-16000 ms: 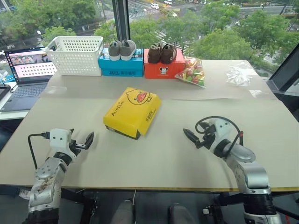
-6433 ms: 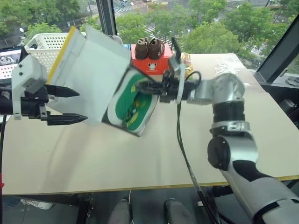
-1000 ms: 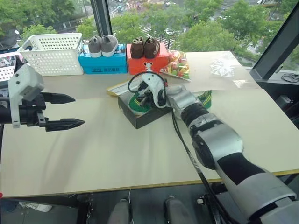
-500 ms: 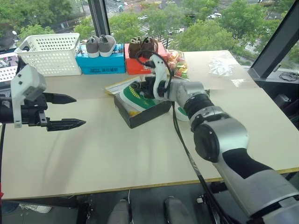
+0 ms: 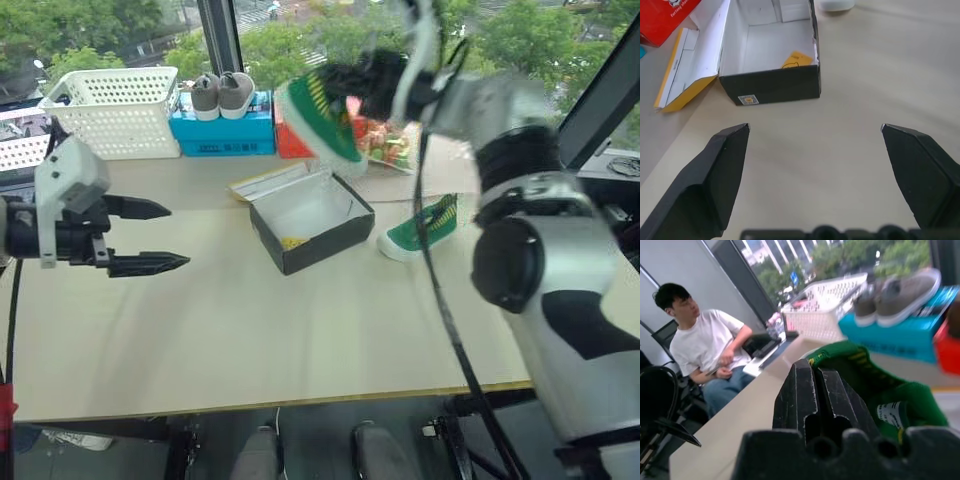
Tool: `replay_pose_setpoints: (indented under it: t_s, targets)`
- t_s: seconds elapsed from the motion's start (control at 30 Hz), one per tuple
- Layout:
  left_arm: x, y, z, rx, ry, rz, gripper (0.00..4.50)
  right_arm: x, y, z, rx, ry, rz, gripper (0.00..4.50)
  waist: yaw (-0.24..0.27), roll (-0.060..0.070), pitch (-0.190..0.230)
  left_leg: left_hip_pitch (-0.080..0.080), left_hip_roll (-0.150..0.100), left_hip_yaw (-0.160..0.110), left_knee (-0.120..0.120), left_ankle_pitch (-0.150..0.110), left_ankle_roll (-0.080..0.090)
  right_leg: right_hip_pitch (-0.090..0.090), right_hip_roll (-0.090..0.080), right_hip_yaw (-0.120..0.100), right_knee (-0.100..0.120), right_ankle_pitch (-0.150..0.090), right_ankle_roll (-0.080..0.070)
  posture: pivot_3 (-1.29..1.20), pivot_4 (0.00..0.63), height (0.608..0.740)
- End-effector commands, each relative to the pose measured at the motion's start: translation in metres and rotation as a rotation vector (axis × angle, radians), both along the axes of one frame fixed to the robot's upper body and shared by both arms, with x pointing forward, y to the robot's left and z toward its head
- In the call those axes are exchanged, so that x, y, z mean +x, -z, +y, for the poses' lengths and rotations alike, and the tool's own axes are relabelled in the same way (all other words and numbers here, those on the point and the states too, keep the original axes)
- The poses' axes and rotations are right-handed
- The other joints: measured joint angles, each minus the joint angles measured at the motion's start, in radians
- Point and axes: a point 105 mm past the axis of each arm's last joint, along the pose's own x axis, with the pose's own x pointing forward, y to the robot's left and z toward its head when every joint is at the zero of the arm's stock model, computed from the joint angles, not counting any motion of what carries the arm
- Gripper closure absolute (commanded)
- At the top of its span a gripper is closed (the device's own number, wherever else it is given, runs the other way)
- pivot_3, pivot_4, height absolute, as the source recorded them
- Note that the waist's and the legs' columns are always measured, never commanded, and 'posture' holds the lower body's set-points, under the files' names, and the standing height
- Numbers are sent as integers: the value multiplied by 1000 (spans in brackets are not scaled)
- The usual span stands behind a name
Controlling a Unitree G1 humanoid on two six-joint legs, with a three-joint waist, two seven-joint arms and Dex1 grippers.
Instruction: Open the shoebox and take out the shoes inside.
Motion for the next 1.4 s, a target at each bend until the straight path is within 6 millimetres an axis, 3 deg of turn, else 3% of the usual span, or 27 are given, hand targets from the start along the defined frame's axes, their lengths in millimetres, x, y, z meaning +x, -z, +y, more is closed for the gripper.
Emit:
replay_pose_setpoints:
  t_s: [0.03, 0.13, 0.2, 0.27, 0.37, 0.53, 0.6, 0.7, 0.8, 0.93, 1.1, 1.27, 1.4]
  targets:
    - [4, -9, -7, -3, 48, -41, 0, -34, -29, -37, -42, -23, -108, 4465, 9, 0, 0, 0, 0, 0, 0, 0, 0, 0, 0, 0, -1, 0, 0, 0, 150, 740]
    - [9, -8, -9, -4, 67, -35, 0, -49, -28, -62, -86, 5, -121, 4465, 14, 0, 0, -1, 0, 0, 0, 0, 0, 0, 0, -1, -1, 0, 0, 0, 150, 740]
    - [11, -7, -11, -1, 82, -28, 0, -54, -13, -76, -194, 43, -147, 4465, 9, 0, 0, -1, 0, 1, 1, 0, 0, 0, 0, 0, -1, 0, 0, 0, 150, 740]
    - [15, -7, -14, -1, 104, -24, 0, -65, 17, -95, -366, 34, -181, 4465, 13, -1, 0, 0, 0, 2, 1, 0, 0, 0, 0, 0, 0, 0, 0, 0, 150, 740]
    - [22, -5, -18, 27, 136, -10, 0, -89, 65, -108, -592, -129, -165, 4465, 19, -1, 0, -1, 0, 2, 4, 0, 1, 1, -1, -1, -1, -1, 1, 0, 150, 740]
    - [29, -5, -22, 57, 167, -2, 0, -86, 131, -149, -767, -198, 8, 4465, 7, 4, 3, -2, 1, 8, 11, -2, 3, 0, 0, 4, 2, -2, 6, 0, 150, 740]
    - [29, -5, -23, 61, 172, 1, 0, -86, 148, -158, -804, -211, 53, 4465, 8, 4, 2, 0, 1, 8, 11, -2, 3, 2, 0, 4, 1, -4, 10, 0, 150, 740]
    - [27, -4, -21, 65, 172, 9, 0, -85, 161, -156, -807, -252, 69, 4465, 8, 4, 3, 0, 1, 11, 11, -2, 3, 1, 0, 8, 2, -3, 10, 0, 150, 740]
    - [23, -3, -18, 65, 155, 17, 0, -89, 174, -127, -761, -348, 63, 4465, 6, 2, 1, 1, 1, 11, 11, -2, 3, 2, 0, 8, 3, -3, 9, 0, 150, 740]
    - [17, -3, -13, 67, 131, 25, 0, -88, 172, -112, -728, -374, 47, 4465, 9, 2, 1, 4, 2, 12, 11, -2, 3, 3, 0, 9, 4, -3, 10, 0, 150, 740]
    - [13, -2, -7, 67, 98, 24, 0, -70, 135, -142, -725, -230, 7, 4465, 25, 2, 2, 3, -1, 13, 13, -2, 3, 3, -2, 11, 4, -2, 12, 0, 150, 740]
    - [12, 1, -8, 45, 88, 18, 0, -70, 97, -159, -686, -164, -32, 4465, 35, 2, 2, 3, 0, 14, 11, -2, 3, 3, -2, 12, 1, -1, 10, 0, 150, 740]
    - [13, 5, -10, 34, 86, 15, 0, -67, 82, -181, -741, -75, -53, 4465, 33, 2, 2, 3, 0, 16, 10, -2, 3, 1, -1, 13, 1, 1, 6, 0, 150, 740]
